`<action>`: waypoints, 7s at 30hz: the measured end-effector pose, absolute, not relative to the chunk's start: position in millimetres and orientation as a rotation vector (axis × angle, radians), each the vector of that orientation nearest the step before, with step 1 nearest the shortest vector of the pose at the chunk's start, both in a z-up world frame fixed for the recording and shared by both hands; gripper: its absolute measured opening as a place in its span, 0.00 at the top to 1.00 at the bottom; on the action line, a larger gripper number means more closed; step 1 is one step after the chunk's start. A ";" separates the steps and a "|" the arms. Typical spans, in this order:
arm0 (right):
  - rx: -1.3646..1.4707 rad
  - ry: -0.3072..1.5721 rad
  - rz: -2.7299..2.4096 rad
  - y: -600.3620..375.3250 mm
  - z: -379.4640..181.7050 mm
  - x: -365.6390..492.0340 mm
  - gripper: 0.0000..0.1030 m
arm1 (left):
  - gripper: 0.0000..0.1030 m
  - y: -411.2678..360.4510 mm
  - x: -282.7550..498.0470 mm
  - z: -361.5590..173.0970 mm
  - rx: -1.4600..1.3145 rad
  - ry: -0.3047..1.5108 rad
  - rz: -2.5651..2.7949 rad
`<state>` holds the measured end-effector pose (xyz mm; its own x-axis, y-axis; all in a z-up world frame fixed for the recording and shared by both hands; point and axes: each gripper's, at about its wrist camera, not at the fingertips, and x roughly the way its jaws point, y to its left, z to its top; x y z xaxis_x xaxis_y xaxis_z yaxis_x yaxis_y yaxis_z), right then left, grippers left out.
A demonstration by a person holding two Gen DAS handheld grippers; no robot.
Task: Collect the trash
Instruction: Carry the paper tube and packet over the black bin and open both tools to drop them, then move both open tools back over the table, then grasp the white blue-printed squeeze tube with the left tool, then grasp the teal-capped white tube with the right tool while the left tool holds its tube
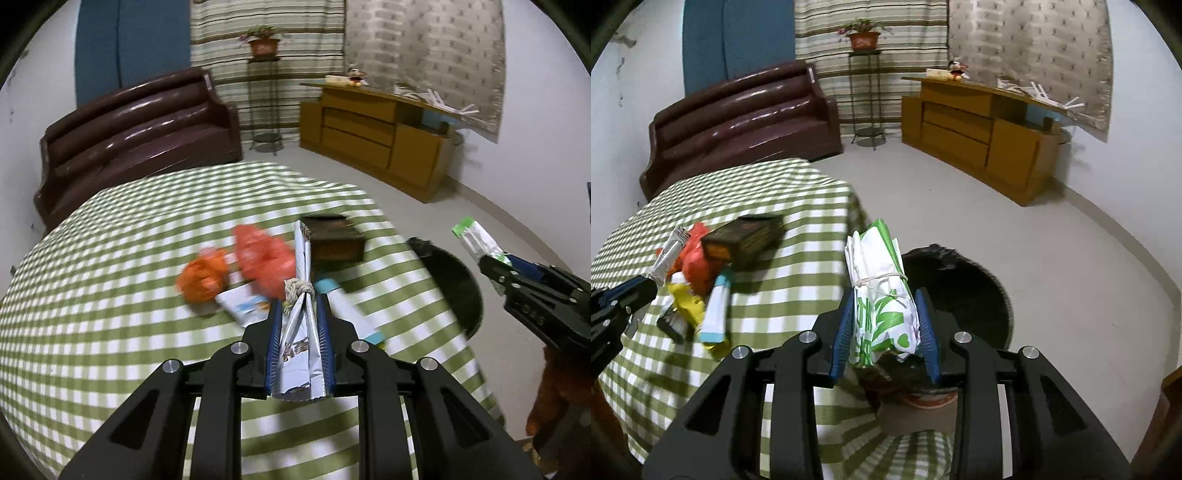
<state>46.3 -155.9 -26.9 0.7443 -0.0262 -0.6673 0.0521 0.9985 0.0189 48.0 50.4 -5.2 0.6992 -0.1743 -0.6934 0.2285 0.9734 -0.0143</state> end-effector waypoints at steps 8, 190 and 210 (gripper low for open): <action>0.080 0.712 -0.105 -193.0 -26.3 51.4 0.69 | 0.80 -9.3 58.9 -4.1 0.120 0.739 -0.318; -0.051 0.884 0.252 -35.9 -58.9 72.5 0.69 | 0.74 138.1 52.6 -41.0 0.039 0.861 -0.034; -0.073 0.849 0.291 -38.7 -47.6 48.9 0.84 | 0.74 126.6 40.0 -39.4 0.050 0.855 -0.067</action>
